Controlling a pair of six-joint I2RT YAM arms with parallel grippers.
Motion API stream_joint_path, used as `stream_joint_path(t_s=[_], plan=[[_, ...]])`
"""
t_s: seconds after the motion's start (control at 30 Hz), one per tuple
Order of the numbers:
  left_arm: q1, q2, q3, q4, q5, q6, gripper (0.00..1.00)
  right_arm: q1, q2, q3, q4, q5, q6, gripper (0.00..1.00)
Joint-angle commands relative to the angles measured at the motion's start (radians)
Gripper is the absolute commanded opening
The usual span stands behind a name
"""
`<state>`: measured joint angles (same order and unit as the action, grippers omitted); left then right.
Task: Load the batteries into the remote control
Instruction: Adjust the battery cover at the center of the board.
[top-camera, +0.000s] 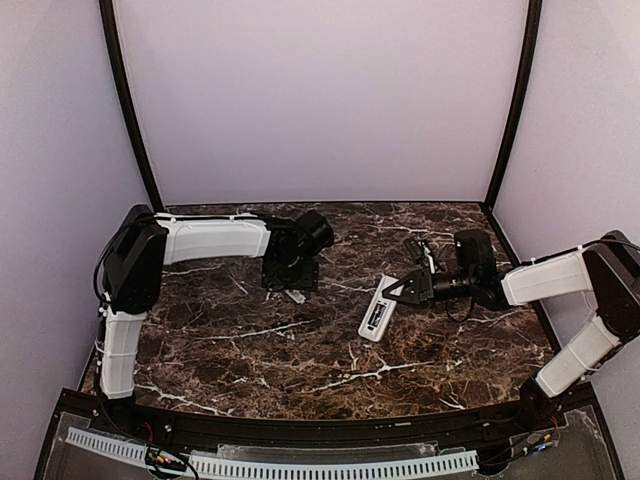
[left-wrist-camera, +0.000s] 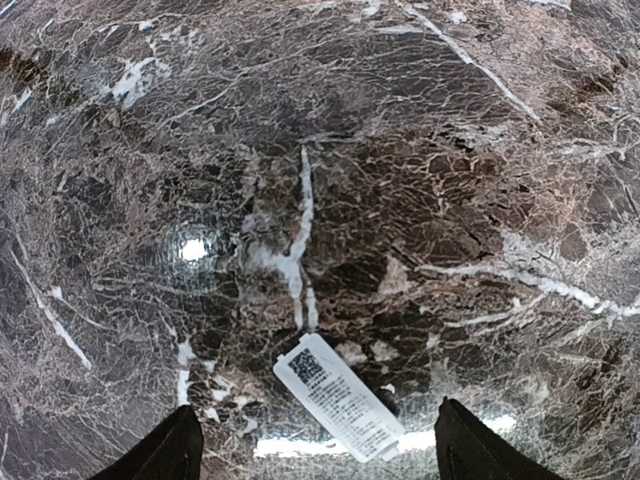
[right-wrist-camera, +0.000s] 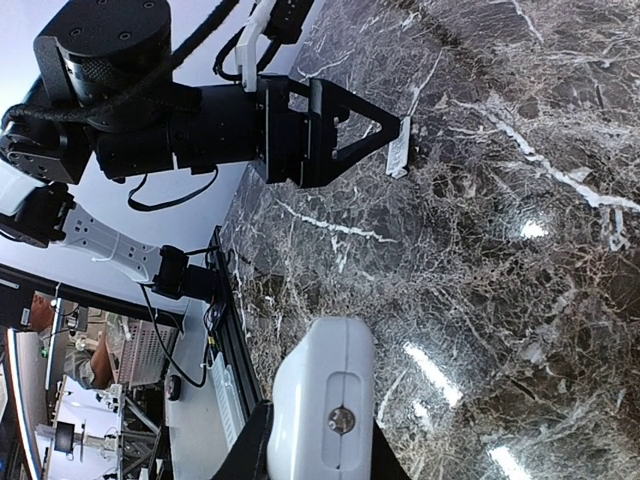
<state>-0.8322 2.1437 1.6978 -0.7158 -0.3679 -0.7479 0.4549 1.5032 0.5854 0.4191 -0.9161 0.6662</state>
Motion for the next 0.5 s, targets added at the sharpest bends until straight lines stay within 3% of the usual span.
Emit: stream_joint_path(t_s=[0.0,0.47], plan=[[-0.005,0.027,0.047,-0.087,-0.044,-0.061,0.80,-0.007,-0.020,-0.012,0.055,-0.021,0.008,0.00],[-0.006,0.089,0.057,-0.060,0.012,-0.040,0.75,-0.007,-0.016,-0.008,0.060,-0.030,0.013,0.00]])
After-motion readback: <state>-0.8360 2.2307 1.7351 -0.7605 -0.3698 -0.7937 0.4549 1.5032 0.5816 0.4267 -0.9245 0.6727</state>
